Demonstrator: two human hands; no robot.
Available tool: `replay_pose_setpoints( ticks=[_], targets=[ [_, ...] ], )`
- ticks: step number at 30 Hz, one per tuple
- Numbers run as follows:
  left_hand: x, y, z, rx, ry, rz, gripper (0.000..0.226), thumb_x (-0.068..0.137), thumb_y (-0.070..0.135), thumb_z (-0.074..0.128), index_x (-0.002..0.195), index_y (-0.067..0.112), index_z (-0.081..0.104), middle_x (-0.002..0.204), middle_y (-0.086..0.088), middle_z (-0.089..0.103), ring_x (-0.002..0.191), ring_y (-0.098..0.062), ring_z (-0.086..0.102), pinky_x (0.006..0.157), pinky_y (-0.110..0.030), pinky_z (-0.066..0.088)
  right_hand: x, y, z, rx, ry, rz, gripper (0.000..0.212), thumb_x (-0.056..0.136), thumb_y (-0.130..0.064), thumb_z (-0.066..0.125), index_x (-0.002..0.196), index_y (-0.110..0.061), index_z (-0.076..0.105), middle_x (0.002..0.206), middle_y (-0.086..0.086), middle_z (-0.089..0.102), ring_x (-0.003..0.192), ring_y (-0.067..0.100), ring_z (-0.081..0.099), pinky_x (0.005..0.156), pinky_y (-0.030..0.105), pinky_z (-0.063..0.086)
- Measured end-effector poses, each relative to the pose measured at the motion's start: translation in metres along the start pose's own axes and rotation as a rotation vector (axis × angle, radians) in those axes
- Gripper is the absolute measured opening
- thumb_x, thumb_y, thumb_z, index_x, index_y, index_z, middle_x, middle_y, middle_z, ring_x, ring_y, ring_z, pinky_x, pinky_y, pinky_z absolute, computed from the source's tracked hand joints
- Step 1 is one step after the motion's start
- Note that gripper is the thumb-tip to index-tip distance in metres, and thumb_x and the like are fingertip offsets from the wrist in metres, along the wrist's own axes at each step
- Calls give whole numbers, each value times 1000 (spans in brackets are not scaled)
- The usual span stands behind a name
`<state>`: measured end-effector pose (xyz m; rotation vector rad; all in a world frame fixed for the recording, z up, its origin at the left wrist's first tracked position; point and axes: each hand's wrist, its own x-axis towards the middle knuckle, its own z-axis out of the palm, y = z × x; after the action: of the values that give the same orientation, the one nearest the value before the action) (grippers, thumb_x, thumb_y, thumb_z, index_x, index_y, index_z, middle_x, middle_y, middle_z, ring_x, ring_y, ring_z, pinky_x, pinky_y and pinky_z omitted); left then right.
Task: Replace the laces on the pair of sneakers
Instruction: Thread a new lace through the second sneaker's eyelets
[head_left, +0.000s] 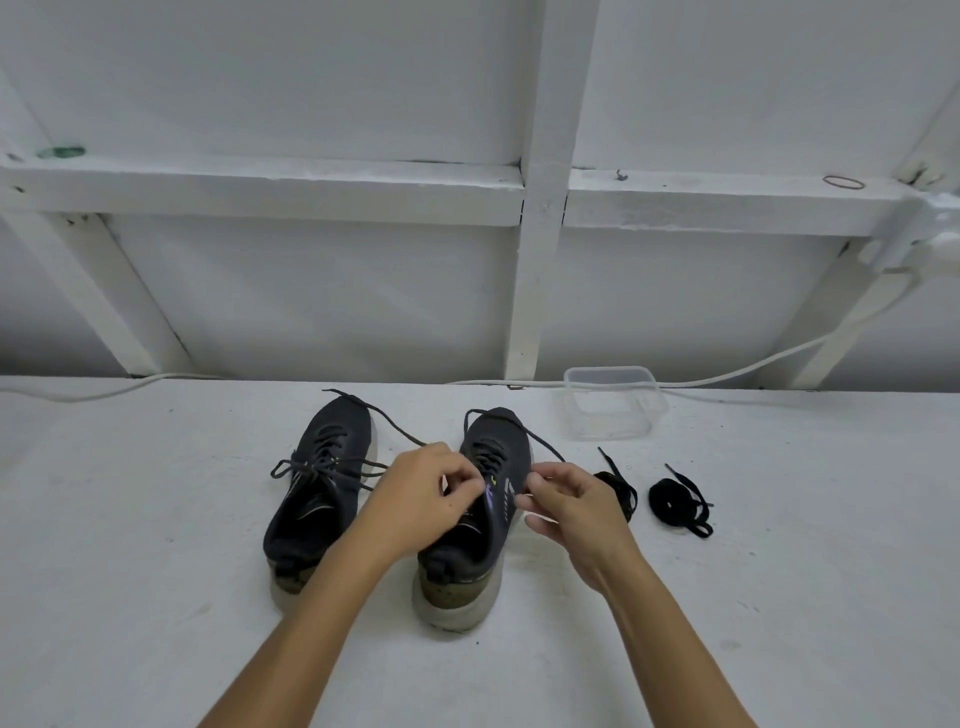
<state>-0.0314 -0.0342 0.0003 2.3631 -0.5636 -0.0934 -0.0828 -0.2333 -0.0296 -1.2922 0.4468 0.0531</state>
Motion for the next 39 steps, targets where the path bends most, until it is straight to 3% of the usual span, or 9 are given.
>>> replay_pose_setpoints(
  ticks=[4, 7, 11, 15, 18, 24, 27, 33, 39],
  targets=[
    [-1, -6, 8, 92, 33, -17, 8, 91, 36, 68, 97, 33, 73, 85, 12, 52, 71, -2, 51, 68, -21, 39, -5, 5, 6, -4, -49, -47, 26, 85, 2, 77, 107, -7, 68, 91, 10, 74, 90, 25, 75, 72, 32, 61],
    [0, -10, 10, 93, -4, 23, 20, 89, 34, 72, 108, 36, 74, 86, 16, 47, 73, 1, 50, 66, -10, 32, -5, 9, 7, -92, -55, -86, 17, 89, 3, 72, 103, -6, 69, 89, 8, 74, 89, 26, 76, 74, 35, 62],
    [2, -14, 8, 84, -57, 56, 33, 83, 36, 78, 114, 45, 72, 88, 14, 48, 76, 1, 49, 71, -16, 37, -5, 11, 11, -154, -48, -157, 13, 88, 5, 71, 96, -6, 70, 90, 8, 75, 84, 23, 76, 72, 30, 60],
    [5, -14, 9, 100, -37, 82, 22, 85, 39, 76, 107, 43, 75, 87, 11, 50, 73, -2, 48, 74, -25, 43, -2, 11, 11, -129, -40, -172, 18, 83, 6, 76, 97, -4, 70, 92, 7, 77, 83, 19, 74, 73, 28, 59],
    [4, -12, 17, 66, 14, 103, 17, 85, 38, 75, 102, 40, 76, 83, 13, 48, 72, -1, 49, 71, -24, 42, 0, 8, 9, -155, -11, -188, 15, 86, 5, 74, 94, -7, 70, 90, 9, 77, 83, 21, 74, 71, 27, 58],
    [0, -8, 30, 6, 118, 115, 14, 82, 30, 80, 96, 27, 79, 83, 13, 50, 74, -7, 53, 72, -22, 43, 3, 3, 6, -532, 21, -336, 23, 87, -2, 71, 82, -24, 68, 82, -5, 73, 79, 16, 71, 77, 39, 62],
    [-3, -8, 31, -11, 145, 109, 11, 82, 25, 81, 93, 25, 80, 82, 8, 52, 73, -9, 53, 70, -14, 38, 2, 3, 8, -677, -4, -402, 29, 88, -3, 68, 80, -31, 65, 82, -12, 70, 81, 10, 68, 79, 39, 60],
    [-4, -5, 31, -28, 156, 95, 12, 82, 24, 81, 93, 24, 80, 84, 6, 54, 73, -10, 54, 71, -20, 43, 1, 2, 11, -652, 15, -384, 32, 87, -5, 69, 81, -36, 64, 81, -10, 71, 79, 11, 68, 80, 41, 60],
    [-3, -5, 33, -25, 178, 104, 13, 81, 23, 81, 94, 23, 80, 83, 5, 55, 73, -11, 55, 70, -19, 42, 0, -2, 12, -617, -2, -357, 24, 87, -3, 70, 81, -25, 66, 80, -3, 72, 79, 16, 69, 80, 45, 60]
  ],
)
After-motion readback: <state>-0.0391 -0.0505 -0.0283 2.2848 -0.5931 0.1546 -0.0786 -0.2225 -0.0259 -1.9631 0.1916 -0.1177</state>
